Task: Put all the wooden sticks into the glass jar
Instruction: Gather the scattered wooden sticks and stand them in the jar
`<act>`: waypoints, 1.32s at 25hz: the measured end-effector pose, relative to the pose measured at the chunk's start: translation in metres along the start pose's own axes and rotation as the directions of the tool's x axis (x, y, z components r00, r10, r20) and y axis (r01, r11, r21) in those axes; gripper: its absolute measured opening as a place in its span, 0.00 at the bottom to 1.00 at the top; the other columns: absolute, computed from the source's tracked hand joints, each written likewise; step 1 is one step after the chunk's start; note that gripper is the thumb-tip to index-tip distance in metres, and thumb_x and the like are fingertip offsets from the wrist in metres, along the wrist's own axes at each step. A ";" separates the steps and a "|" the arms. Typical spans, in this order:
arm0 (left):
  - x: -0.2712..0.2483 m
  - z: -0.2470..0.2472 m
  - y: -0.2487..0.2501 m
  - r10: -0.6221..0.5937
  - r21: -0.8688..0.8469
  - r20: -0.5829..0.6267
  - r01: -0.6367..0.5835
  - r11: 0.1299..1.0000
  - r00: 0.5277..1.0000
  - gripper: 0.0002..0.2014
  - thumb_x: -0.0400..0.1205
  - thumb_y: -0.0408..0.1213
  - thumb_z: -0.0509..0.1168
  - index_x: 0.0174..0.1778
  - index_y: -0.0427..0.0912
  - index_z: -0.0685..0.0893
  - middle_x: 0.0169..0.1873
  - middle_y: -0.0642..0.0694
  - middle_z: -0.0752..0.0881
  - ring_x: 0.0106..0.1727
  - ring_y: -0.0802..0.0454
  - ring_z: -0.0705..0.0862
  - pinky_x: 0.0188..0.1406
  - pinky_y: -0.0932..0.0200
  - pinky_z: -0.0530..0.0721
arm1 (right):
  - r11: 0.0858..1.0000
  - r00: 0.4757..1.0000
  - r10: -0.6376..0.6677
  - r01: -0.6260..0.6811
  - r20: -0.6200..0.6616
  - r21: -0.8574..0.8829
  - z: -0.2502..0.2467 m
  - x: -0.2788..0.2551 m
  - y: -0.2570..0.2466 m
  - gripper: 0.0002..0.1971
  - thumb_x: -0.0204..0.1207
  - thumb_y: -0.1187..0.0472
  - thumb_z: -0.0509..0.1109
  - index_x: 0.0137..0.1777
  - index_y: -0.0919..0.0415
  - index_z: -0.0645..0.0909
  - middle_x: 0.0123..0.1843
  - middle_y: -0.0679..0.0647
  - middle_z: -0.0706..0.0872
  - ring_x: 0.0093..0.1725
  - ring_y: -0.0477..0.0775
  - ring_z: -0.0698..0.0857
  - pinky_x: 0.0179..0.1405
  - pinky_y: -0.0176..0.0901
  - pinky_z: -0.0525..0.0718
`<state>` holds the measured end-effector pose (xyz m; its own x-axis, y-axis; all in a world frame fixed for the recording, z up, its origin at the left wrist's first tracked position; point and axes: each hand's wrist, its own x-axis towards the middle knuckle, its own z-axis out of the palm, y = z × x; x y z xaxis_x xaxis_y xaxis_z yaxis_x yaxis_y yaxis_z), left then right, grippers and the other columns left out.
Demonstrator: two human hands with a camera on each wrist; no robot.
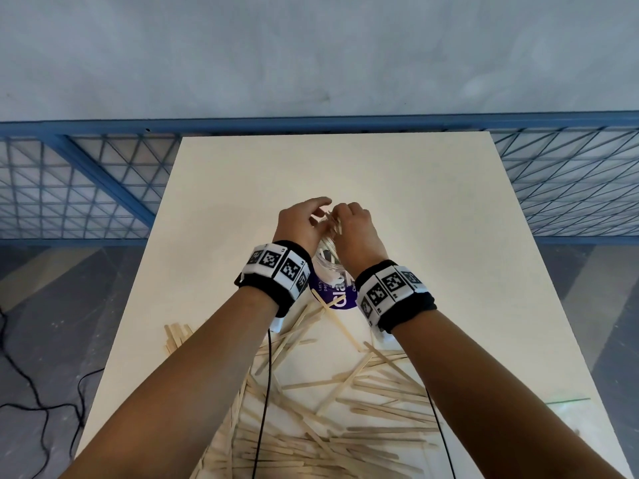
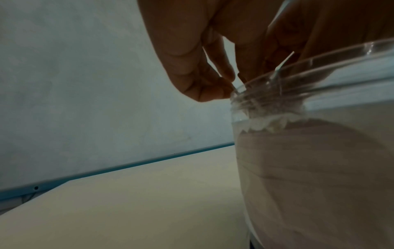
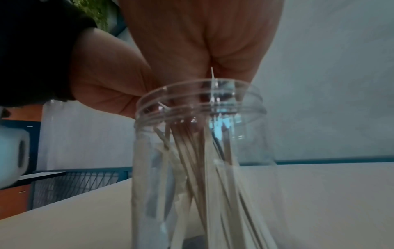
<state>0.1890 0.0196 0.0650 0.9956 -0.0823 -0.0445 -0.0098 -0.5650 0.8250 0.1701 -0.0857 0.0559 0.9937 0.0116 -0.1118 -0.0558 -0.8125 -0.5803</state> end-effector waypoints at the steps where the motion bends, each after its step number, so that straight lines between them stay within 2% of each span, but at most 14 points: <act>1: 0.001 0.002 0.002 0.013 -0.022 -0.005 -0.013 1.000 1.000 0.14 0.77 0.30 0.68 0.59 0.39 0.85 0.49 0.40 0.88 0.44 0.49 0.84 0.53 0.60 0.82 | 1.000 1.000 -0.005 0.005 -0.012 0.004 -0.002 -0.001 0.001 0.20 0.72 0.76 0.64 0.63 0.66 0.73 0.62 0.61 0.77 0.64 0.60 0.74 0.54 0.45 0.76; 3: 0.004 0.006 0.005 0.033 -0.039 -0.011 -0.033 0.999 0.999 0.10 0.77 0.31 0.68 0.54 0.37 0.88 0.48 0.39 0.90 0.44 0.45 0.86 0.53 0.60 0.83 | 1.000 1.000 -0.001 0.001 -0.029 -0.003 -0.006 -0.002 0.005 0.20 0.73 0.78 0.59 0.65 0.65 0.74 0.62 0.62 0.79 0.63 0.60 0.76 0.56 0.44 0.75; 6: 0.007 0.012 0.007 0.084 0.025 0.013 -0.084 0.996 0.996 0.07 0.76 0.28 0.67 0.47 0.36 0.90 0.44 0.40 0.91 0.40 0.50 0.85 0.46 0.65 0.81 | 0.999 0.999 0.025 -0.024 -0.046 0.037 -0.008 -0.003 0.012 0.22 0.74 0.77 0.56 0.65 0.64 0.76 0.60 0.63 0.81 0.60 0.62 0.81 0.54 0.46 0.78; 10: 0.017 0.015 0.002 0.044 0.042 0.004 -0.044 0.998 0.999 0.07 0.74 0.25 0.67 0.43 0.37 0.89 0.39 0.38 0.91 0.43 0.45 0.89 0.51 0.54 0.87 | 0.997 0.993 -0.005 0.013 -0.114 0.075 -0.008 -0.010 0.013 0.26 0.72 0.80 0.55 0.67 0.62 0.76 0.60 0.66 0.80 0.60 0.62 0.80 0.56 0.43 0.77; 12: 0.020 0.015 0.000 0.025 0.114 0.034 -0.028 0.993 0.999 0.06 0.75 0.30 0.69 0.45 0.39 0.90 0.42 0.40 0.91 0.46 0.44 0.88 0.52 0.55 0.86 | 0.993 0.989 -0.013 0.029 -0.146 0.113 -0.007 -0.014 0.013 0.27 0.72 0.80 0.54 0.67 0.61 0.76 0.61 0.67 0.80 0.61 0.62 0.79 0.58 0.44 0.77; 15: 0.016 0.012 0.000 0.029 0.205 0.065 -0.042 0.978 0.997 0.10 0.78 0.40 0.67 0.50 0.41 0.89 0.50 0.43 0.90 0.54 0.46 0.86 0.55 0.59 0.81 | 0.981 0.975 -0.050 0.089 -0.215 0.174 -0.011 -0.020 0.015 0.23 0.72 0.80 0.55 0.64 0.66 0.79 0.61 0.66 0.83 0.61 0.64 0.81 0.59 0.46 0.77; 17: 0.005 0.008 -0.003 0.071 0.164 0.002 -0.070 0.984 0.997 0.14 0.78 0.42 0.67 0.57 0.41 0.86 0.59 0.41 0.86 0.62 0.44 0.82 0.64 0.52 0.79 | 0.965 0.946 -0.083 0.155 -0.312 0.213 -0.014 -0.033 0.022 0.19 0.72 0.78 0.58 0.59 0.69 0.81 0.59 0.65 0.85 0.57 0.62 0.84 0.56 0.41 0.79; 19: -0.013 0.002 -0.006 0.068 0.126 -0.064 -0.060 0.990 0.996 0.15 0.79 0.41 0.66 0.61 0.41 0.83 0.62 0.41 0.82 0.62 0.44 0.80 0.65 0.52 0.78 | 0.957 0.941 -0.040 0.132 -0.336 0.256 -0.016 -0.051 0.034 0.15 0.73 0.75 0.61 0.56 0.68 0.82 0.57 0.62 0.85 0.53 0.58 0.84 0.52 0.34 0.76; 20: -0.027 0.000 -0.009 0.047 0.113 -0.070 -0.039 0.993 0.996 0.14 0.79 0.39 0.66 0.60 0.42 0.82 0.61 0.41 0.82 0.61 0.45 0.81 0.61 0.56 0.78 | 0.961 0.957 0.010 0.071 -0.291 0.268 -0.015 -0.064 0.043 0.13 0.73 0.73 0.63 0.56 0.66 0.82 0.57 0.61 0.85 0.53 0.57 0.84 0.50 0.33 0.75; 22: -0.061 0.000 -0.015 0.000 0.107 -0.022 0.002 0.994 1.000 0.13 0.79 0.36 0.65 0.59 0.42 0.83 0.60 0.43 0.83 0.54 0.49 0.81 0.53 0.62 0.76 | 0.971 0.987 0.110 -0.083 -0.113 0.226 -0.009 -0.092 0.063 0.12 0.75 0.69 0.64 0.57 0.63 0.81 0.58 0.58 0.84 0.53 0.56 0.83 0.50 0.35 0.74; 25: -0.110 0.008 -0.032 -0.086 0.156 0.188 0.056 0.986 0.978 0.12 0.78 0.34 0.66 0.57 0.41 0.84 0.57 0.42 0.84 0.47 0.54 0.78 0.50 0.64 0.75 | 0.982 0.969 0.186 -0.190 0.161 0.015 0.002 -0.136 0.087 0.13 0.76 0.64 0.65 0.59 0.60 0.80 0.61 0.57 0.82 0.60 0.58 0.81 0.60 0.47 0.79; 27: -0.136 0.015 -0.042 -0.153 0.229 0.335 0.077 0.970 0.929 0.12 0.78 0.35 0.66 0.58 0.41 0.83 0.58 0.41 0.84 0.47 0.52 0.78 0.50 0.63 0.74 | 0.979 0.949 0.200 -0.184 0.242 -0.086 0.009 -0.159 0.096 0.14 0.75 0.62 0.65 0.60 0.59 0.79 0.62 0.57 0.81 0.63 0.60 0.79 0.63 0.54 0.79; 30: -0.169 0.027 -0.046 -0.234 0.368 0.477 0.050 0.929 0.847 0.19 0.78 0.40 0.67 0.65 0.45 0.78 0.65 0.43 0.80 0.59 0.47 0.79 0.59 0.59 0.75 | 0.974 0.943 0.206 -0.174 0.260 -0.143 0.018 -0.188 0.099 0.19 0.72 0.59 0.69 0.63 0.58 0.77 0.65 0.58 0.78 0.66 0.62 0.76 0.63 0.55 0.79; 33: -0.186 0.043 -0.046 -0.274 0.510 0.564 -0.067 0.858 0.779 0.34 0.73 0.49 0.71 0.73 0.47 0.68 0.72 0.43 0.71 0.71 0.43 0.72 0.71 0.49 0.73 | 0.918 0.908 0.279 -0.157 0.311 -0.364 0.026 -0.213 0.101 0.41 0.63 0.48 0.77 0.74 0.55 0.64 0.74 0.56 0.68 0.72 0.62 0.67 0.67 0.59 0.73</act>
<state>0.0003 0.0255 0.0106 0.7255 -0.3723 -0.5788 -0.1227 -0.8975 0.4235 -0.0495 -0.1549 0.0000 0.8567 -0.0348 -0.5147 -0.1723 -0.9598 -0.2218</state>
